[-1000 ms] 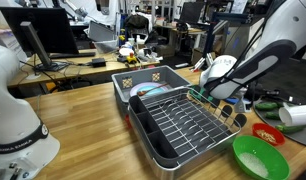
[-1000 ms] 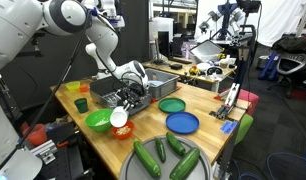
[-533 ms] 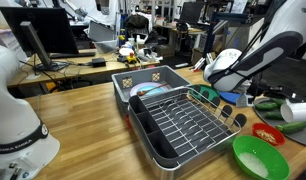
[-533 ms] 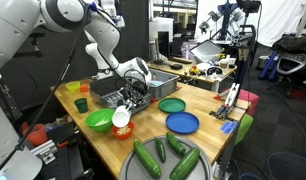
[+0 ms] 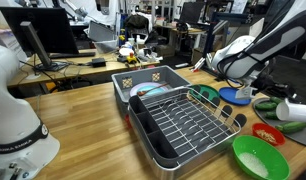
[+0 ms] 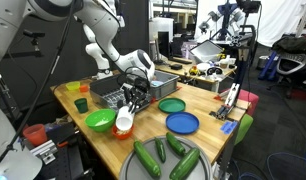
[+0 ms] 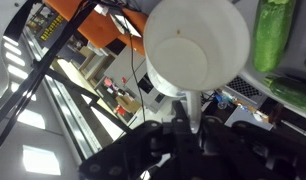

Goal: Pour the contents in the white mug into the orange bowl

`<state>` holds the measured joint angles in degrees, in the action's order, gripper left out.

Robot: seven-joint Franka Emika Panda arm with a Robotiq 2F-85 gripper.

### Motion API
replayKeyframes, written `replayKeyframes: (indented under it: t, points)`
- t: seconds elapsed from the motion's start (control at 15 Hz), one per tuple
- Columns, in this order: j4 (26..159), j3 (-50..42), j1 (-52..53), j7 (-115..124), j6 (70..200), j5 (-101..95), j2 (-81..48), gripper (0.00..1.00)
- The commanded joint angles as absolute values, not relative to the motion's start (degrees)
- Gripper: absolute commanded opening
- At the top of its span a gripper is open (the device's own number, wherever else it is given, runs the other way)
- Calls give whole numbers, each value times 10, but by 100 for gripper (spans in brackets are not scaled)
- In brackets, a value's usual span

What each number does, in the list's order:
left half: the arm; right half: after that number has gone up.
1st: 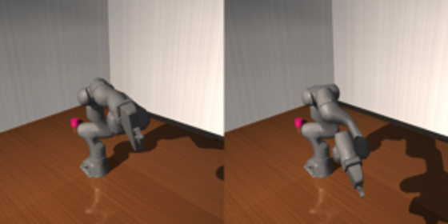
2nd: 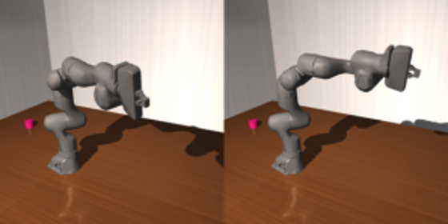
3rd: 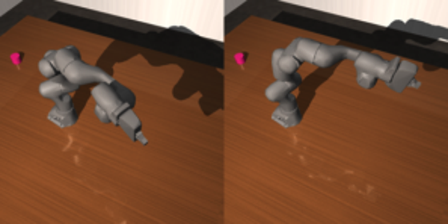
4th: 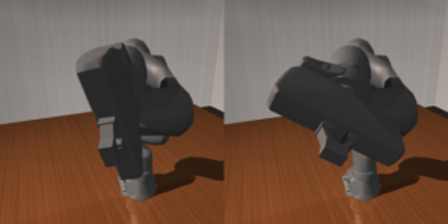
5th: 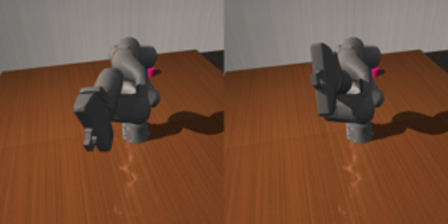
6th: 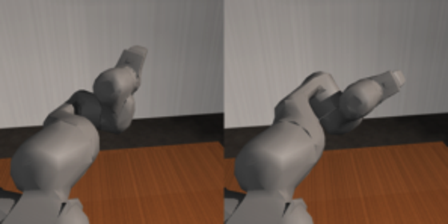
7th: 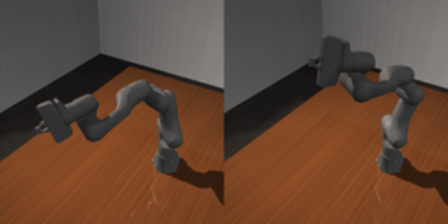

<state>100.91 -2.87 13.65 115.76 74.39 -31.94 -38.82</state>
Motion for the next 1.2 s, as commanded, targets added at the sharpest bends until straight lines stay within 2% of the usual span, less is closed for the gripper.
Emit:
replayKeyframes:
  t: [0.0,0.6,1.13]
  points:
    - [1099,-19,106,1175,853,-305,-303,2]
    - [1267,-30,47,1168,1093,-296,-127,2]
    - [1307,-43,3,1094,1335,-290,-69,2]
